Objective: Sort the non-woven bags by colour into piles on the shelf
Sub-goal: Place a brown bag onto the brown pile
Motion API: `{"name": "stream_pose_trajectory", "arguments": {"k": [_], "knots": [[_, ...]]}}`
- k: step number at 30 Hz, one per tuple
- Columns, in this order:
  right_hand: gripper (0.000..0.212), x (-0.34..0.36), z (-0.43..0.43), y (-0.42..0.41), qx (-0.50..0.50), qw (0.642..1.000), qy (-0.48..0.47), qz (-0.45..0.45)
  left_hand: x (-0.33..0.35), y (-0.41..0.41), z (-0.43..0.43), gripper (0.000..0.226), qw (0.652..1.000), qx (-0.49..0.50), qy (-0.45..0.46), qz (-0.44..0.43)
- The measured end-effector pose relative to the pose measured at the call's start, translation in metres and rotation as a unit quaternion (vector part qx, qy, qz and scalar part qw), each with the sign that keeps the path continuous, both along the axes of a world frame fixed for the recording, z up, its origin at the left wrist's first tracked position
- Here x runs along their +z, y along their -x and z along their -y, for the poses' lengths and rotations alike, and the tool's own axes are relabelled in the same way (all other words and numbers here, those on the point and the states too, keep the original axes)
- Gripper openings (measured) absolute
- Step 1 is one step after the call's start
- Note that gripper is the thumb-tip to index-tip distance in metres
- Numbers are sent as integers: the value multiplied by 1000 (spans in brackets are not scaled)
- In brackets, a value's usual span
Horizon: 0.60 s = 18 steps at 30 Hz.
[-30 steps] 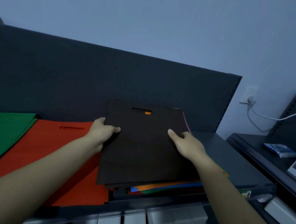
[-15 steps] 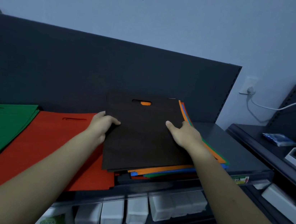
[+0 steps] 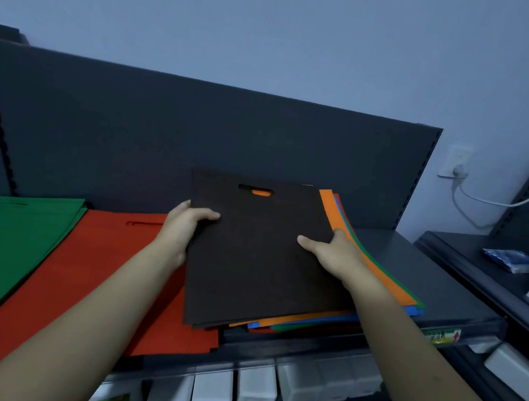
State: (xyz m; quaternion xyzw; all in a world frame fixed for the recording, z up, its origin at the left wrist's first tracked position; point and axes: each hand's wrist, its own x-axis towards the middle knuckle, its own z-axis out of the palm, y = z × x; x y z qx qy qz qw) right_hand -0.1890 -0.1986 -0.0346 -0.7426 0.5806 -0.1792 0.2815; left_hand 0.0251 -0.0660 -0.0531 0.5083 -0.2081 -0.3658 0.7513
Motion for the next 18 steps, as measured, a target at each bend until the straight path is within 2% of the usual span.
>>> {"name": "stream_pose_trajectory", "arguments": {"k": [3, 5, 8, 13, 18], "knots": [[105, -17, 31, -4, 15, 996, -30, 81, -4, 7, 1, 36, 996, -42, -34, 77], [100, -4, 13, -7, 24, 994, -36, 100, -8, 10, 3, 45, 993, -26, -29, 107], [86, 10, -8, -6, 21, 996, -38, 84, -11, 10, 6, 55, 991, 4, -26, 132], [79, 6, -4, -4, 24, 999, -15, 40, -26, 8, 12, 79, 972, 45, -74, 220], [71, 5, 0, -5, 8, 999, 13, 43, -30, 10, 11, 84, 956, 63, -74, 276]]}}
